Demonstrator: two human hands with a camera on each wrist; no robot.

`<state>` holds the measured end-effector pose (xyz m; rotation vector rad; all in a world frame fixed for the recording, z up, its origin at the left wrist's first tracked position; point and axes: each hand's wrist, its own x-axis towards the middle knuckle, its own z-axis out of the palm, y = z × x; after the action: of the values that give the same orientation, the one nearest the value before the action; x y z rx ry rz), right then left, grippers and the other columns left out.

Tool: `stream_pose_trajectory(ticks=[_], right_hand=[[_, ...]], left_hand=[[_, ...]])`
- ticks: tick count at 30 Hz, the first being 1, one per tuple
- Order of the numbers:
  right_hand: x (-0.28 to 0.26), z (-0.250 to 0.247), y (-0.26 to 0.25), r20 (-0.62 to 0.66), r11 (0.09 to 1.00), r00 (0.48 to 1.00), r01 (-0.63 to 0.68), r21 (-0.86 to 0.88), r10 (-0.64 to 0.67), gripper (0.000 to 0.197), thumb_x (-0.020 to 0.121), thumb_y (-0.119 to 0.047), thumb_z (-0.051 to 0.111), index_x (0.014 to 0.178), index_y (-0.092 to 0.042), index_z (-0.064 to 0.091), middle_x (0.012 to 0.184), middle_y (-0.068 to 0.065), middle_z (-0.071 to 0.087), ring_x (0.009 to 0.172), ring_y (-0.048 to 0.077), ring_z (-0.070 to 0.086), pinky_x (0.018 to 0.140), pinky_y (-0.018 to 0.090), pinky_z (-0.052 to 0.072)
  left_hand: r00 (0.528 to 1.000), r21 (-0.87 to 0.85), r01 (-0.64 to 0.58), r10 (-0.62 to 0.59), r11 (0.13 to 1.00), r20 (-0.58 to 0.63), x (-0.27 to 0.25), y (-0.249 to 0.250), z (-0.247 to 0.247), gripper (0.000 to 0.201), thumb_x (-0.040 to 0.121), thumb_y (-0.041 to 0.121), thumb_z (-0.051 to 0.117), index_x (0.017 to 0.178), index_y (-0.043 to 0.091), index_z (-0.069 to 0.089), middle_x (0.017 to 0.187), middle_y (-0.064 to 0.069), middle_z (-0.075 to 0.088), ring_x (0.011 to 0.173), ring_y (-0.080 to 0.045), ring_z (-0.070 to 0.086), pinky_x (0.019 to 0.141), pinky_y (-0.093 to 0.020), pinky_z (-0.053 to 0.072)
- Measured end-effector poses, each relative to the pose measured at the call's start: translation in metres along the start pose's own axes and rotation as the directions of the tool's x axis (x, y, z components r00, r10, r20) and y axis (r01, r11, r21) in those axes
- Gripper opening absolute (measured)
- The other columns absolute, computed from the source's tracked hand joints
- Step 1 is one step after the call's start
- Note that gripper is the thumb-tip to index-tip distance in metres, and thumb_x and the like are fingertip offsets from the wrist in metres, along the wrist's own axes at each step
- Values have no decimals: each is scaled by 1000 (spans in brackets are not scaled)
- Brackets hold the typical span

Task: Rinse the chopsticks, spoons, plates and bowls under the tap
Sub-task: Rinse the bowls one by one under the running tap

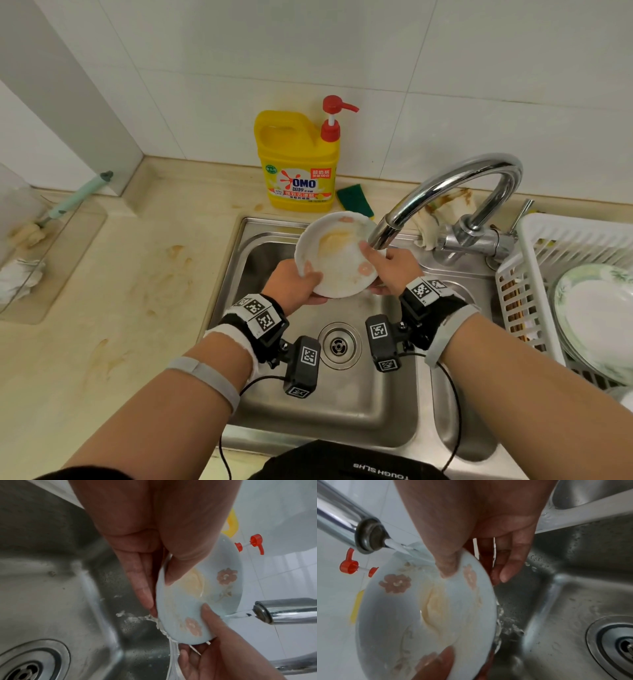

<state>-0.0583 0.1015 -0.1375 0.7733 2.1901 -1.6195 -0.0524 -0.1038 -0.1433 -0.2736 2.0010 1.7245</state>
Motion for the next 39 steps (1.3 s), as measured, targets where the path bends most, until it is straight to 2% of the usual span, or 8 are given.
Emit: stream_pose_trajectory(ticks=[3,7,11,20,25,27,33,39], right_hand=[[-4,1,0,-16,1000,1000,19,-16,-19,50,90,-61,64,81,-13,67,79,11,73,76,28,73,70,45,65],[-9,9,17,84,1000,996,26,15,-27,20,98,-33,66,101,-13,68,95,14,73,73,26,68,77,46,64],[-6,10,21,168,1000,986,-16,7,15,19,92,-19,73,108,-12,66,96,11,72,76,25,68,79,44,63],[-7,8,2,91,994,991,-105,25,103,59,93,-67,54,93,-9,64,73,18,72,56,28,71,50,36,59],[-10,10,11,161,995,986,-59,84,44,32,101,-31,61,120,-5,63,95,14,72,78,27,72,74,44,63],[-11,9,8,148,991,988,-67,115,49,15,100,-28,63,109,-17,64,110,12,70,93,29,69,82,48,62],[-17,5,4,96,992,995,-4,126,-8,28,102,-42,57,114,-16,61,107,9,68,90,24,67,52,31,59],[-18,15,19,99,964,995,-13,265,-14,3,100,-19,62,102,-21,64,117,16,70,96,28,69,77,46,62]], left_hand=[[999,46,-29,29,999,-14,2,2,-2,24,98,8,60,120,-2,58,115,-20,66,104,-34,68,70,-37,65],[997,121,-64,69,991,-42,4,3,-5,17,99,12,58,114,4,62,109,-15,68,100,-26,68,74,-39,64],[996,168,-60,69,984,-51,3,3,-8,12,98,11,57,110,11,62,106,-12,68,100,-25,67,77,-39,64],[994,265,-71,91,962,-63,2,5,-11,21,96,14,59,113,3,65,106,-16,70,96,-28,69,79,-46,63],[987,359,-107,143,927,-76,2,10,-14,18,84,28,61,95,15,65,92,-10,70,86,-30,67,77,-43,61],[983,410,-129,172,903,-68,4,9,-15,3,90,21,62,91,19,63,89,-6,69,85,-27,65,75,-37,55],[975,436,-167,213,884,-58,7,6,-13,25,92,17,66,117,14,65,107,-5,70,101,-24,64,91,-39,54],[999,154,-30,34,988,-26,1,-5,1,27,88,15,75,112,5,66,101,-15,72,84,-23,68,84,-46,62]])
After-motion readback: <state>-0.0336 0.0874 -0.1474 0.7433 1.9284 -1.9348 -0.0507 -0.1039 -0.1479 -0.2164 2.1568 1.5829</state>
